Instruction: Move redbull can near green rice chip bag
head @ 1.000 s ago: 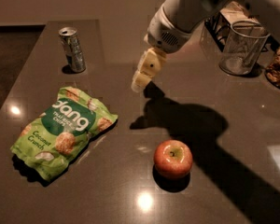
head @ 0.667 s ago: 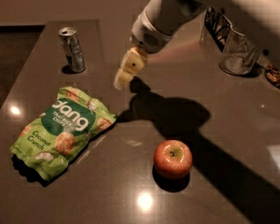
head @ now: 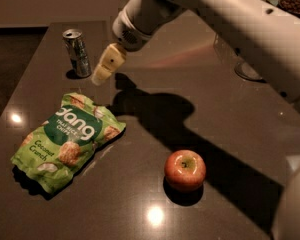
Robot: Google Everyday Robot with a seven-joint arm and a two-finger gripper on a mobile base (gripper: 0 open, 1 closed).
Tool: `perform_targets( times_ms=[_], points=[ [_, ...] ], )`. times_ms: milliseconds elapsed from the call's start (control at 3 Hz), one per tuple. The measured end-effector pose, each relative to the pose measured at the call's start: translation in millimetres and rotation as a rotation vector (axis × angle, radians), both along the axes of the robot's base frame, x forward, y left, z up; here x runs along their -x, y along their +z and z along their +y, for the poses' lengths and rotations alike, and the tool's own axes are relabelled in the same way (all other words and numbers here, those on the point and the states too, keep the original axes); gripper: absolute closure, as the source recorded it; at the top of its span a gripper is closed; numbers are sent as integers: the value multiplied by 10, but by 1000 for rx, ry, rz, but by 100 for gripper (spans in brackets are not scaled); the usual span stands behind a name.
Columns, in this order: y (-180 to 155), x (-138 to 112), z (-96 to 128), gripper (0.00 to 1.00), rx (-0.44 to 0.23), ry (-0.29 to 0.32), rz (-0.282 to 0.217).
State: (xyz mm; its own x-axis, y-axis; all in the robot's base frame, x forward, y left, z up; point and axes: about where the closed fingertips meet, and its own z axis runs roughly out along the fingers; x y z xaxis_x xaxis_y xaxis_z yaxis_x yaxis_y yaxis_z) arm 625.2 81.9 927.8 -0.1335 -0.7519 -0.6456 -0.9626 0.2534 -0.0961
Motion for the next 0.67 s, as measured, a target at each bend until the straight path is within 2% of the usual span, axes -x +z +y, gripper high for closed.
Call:
perform_targets(
  times_ms=[667],
  points=[
    [48,-531,604,0,-67,-50,-39]
  ],
)
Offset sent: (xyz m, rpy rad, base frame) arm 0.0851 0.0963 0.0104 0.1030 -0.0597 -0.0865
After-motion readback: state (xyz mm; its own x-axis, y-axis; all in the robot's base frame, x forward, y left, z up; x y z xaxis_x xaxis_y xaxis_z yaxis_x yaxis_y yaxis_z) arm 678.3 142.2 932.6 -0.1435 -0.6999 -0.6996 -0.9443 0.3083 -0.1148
